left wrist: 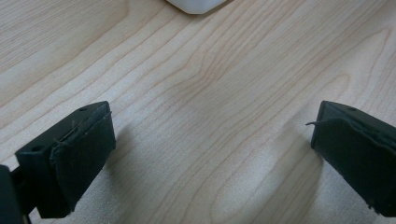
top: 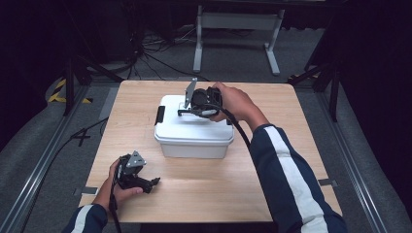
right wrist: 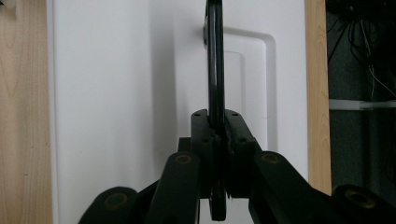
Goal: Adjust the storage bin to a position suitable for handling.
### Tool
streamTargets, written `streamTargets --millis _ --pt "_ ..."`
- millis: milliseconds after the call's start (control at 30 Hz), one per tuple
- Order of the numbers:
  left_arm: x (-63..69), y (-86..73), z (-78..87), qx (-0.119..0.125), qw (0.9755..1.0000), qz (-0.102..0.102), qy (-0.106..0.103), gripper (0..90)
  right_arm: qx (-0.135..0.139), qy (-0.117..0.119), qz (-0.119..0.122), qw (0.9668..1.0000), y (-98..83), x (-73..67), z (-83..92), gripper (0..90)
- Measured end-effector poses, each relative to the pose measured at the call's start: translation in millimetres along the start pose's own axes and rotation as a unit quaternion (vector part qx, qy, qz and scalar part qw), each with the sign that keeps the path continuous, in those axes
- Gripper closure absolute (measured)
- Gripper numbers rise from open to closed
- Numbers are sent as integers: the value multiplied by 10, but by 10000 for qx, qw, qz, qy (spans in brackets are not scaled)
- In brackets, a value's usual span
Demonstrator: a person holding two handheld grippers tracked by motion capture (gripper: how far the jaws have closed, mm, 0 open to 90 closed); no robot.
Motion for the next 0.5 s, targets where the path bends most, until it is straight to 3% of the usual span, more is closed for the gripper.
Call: streamTargets --millis 500 --pt "0 0 0 0 10000 0 0 2 123 -67 -42 9999 -16 31 85 849"
Point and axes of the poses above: each handheld gripper's, and its own axes: z roughly backward along the jaws, y roughly out of its top, x roughly to its right, the point moved 5 cm from there along -z, roughly forward along the jaws, and after that the axes turned 12 degrees about z, right-handed, at the moved point
